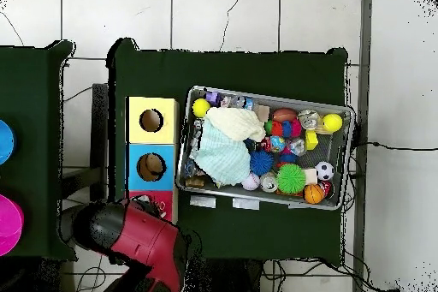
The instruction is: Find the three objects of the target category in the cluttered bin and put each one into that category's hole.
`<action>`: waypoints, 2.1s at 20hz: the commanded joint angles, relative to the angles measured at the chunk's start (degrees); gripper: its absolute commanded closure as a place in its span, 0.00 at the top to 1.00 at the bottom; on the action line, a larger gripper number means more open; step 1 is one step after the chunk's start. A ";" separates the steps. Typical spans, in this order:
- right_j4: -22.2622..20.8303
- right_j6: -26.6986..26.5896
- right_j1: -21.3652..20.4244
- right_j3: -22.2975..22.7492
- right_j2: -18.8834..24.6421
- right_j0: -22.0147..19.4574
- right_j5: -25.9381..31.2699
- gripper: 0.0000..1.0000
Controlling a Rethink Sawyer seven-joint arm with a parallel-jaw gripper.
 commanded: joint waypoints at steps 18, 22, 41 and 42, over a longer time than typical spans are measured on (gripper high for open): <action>-1.16 17.40 1.93 -3.65 0.39 -0.09 8.11 0.00; -2.21 18.05 2.56 -4.44 -0.68 0.65 10.55 0.00; -6.34 15.78 6.02 -9.35 -6.91 1.65 13.27 0.00; -6.35 15.67 6.03 -9.49 -7.07 1.75 13.54 0.00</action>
